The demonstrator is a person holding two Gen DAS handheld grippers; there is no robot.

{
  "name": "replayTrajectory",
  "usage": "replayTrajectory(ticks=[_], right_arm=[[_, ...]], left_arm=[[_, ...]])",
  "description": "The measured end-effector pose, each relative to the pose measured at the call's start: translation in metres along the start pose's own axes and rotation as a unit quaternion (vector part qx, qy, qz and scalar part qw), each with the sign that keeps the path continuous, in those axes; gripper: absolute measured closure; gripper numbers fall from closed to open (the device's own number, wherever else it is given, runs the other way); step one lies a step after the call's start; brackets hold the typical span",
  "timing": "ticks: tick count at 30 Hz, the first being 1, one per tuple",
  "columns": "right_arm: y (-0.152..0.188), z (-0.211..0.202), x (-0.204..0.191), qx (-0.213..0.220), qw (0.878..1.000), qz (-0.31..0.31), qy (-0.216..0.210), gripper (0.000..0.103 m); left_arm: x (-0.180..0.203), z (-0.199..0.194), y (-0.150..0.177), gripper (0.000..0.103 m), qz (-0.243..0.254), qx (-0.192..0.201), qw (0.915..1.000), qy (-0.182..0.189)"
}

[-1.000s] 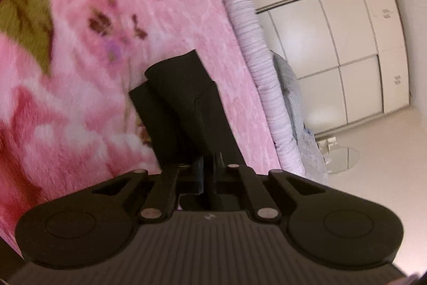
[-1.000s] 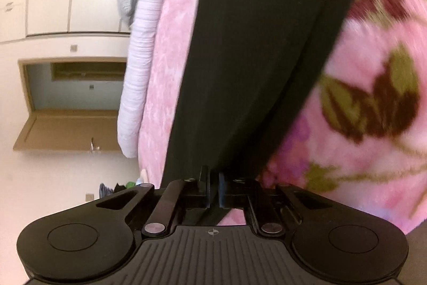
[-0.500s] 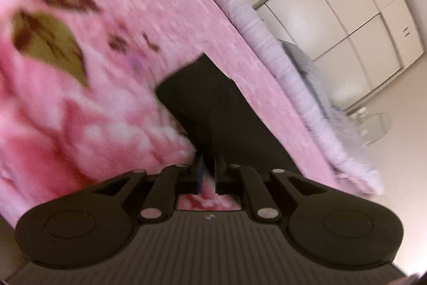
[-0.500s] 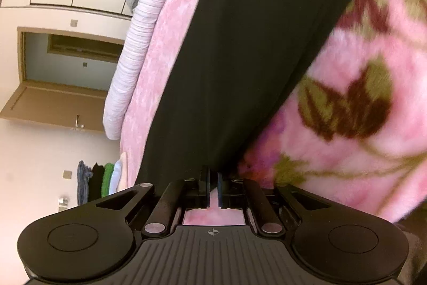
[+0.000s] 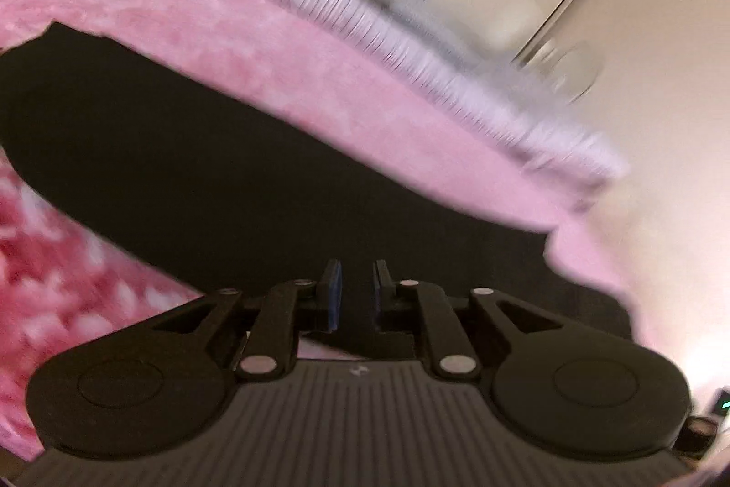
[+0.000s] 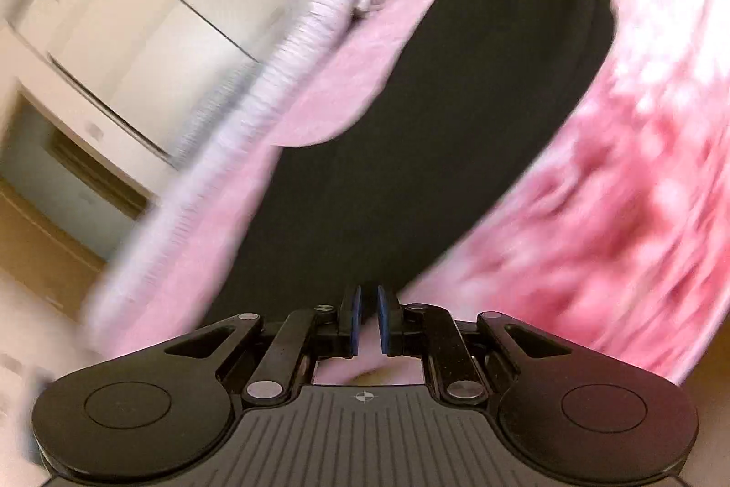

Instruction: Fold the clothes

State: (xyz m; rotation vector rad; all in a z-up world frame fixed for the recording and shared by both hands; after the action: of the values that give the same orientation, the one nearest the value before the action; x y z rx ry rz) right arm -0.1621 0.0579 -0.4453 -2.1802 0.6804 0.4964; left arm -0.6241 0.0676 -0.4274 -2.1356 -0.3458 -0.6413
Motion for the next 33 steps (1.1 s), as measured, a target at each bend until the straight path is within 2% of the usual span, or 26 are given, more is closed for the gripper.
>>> replayTrajectory(ticks=[4,6,7,9,13,19,33], right_arm=[[0.004,-0.011,-0.006,0.012,0.996,-0.075,0.05,0.094],[0.009,-0.024,-0.012,0.018,0.988,-0.127,0.091,0.091],[0.016,-0.026,-0.019,0.02,0.982,-0.153,0.106,0.089],[0.034,-0.028,-0.037,0.016,0.971,-0.206,0.12,0.083],[0.069,-0.034,-0.07,-0.006,0.953,-0.276,0.125,0.08],[0.081,-0.055,-0.097,0.01,0.939,-0.316,0.138,0.079],[0.084,-0.116,-0.118,0.03,0.941,-0.32,0.106,0.078]], left_arm=[[0.013,-0.001,0.018,0.093,0.022,-0.017,0.9976,-0.063],[0.023,-0.011,0.022,0.088,0.04,-0.03,0.9943,-0.094],[0.031,-0.014,0.024,0.081,0.057,-0.039,0.9913,-0.112],[0.049,-0.022,0.027,0.079,0.103,-0.054,0.9847,-0.13],[0.074,-0.037,0.033,0.077,0.173,-0.056,0.9736,-0.138],[0.084,-0.062,0.043,0.075,0.189,-0.052,0.971,-0.136],[0.098,-0.113,0.049,0.073,0.196,-0.029,0.9711,-0.133]])
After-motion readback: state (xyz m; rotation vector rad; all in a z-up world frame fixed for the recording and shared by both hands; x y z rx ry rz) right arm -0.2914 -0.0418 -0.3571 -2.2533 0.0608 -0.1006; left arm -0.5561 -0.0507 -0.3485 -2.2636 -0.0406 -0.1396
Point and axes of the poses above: each gripper's, at about its wrist camera, not at the fingertips, and z roughly the way its jaws point, x to its right, y to its underside, the point moved 3 cm from there along z, roughly the way its jaws point, and after that the axes turned 5 degrees about y, right-handed, at the moved point
